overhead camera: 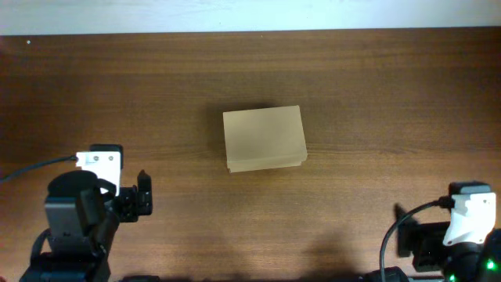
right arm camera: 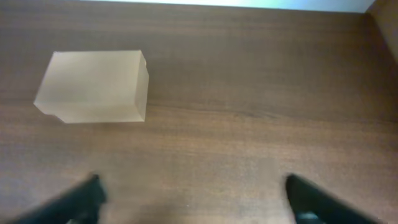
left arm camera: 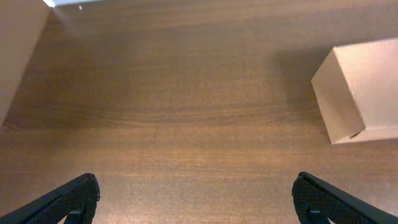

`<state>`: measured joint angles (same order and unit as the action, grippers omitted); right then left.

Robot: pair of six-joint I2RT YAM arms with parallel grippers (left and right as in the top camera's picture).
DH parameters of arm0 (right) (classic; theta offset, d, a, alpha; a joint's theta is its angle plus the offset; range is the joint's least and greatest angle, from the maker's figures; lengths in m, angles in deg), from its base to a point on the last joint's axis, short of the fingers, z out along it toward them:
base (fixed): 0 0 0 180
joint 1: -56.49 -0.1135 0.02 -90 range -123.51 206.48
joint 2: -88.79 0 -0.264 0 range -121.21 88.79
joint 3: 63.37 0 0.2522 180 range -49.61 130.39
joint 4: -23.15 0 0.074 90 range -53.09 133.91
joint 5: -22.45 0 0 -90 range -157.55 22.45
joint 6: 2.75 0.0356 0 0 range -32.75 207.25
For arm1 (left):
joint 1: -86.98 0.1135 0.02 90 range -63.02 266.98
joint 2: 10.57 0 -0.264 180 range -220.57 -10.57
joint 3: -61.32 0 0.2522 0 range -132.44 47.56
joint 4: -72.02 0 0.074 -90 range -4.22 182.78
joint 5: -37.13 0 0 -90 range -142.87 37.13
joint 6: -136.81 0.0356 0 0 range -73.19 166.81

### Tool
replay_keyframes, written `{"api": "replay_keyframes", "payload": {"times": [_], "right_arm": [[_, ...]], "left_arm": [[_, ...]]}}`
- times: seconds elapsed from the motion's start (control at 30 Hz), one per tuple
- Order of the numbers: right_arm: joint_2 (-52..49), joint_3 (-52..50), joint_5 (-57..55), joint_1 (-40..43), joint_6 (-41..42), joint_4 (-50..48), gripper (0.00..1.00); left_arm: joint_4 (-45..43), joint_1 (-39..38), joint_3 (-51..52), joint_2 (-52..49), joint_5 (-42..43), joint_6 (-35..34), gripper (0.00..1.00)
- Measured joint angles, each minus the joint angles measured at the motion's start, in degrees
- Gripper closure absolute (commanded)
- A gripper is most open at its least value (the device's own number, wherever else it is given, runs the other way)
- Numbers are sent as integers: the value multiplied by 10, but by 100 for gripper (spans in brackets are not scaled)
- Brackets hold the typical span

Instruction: Pack container

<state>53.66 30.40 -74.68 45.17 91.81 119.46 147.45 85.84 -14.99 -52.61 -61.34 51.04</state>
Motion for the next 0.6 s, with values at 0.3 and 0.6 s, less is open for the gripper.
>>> {"api": "replay_keyframes", "payload": {"times": [0.3,0.6], "right_arm": [[3,-4,-4,0,0,2,1],[3,-4,-4,0,0,2,1]], "left_arm": [[9,0,2,-2,0,-2,1],[9,0,2,-2,0,-2,1]]}}
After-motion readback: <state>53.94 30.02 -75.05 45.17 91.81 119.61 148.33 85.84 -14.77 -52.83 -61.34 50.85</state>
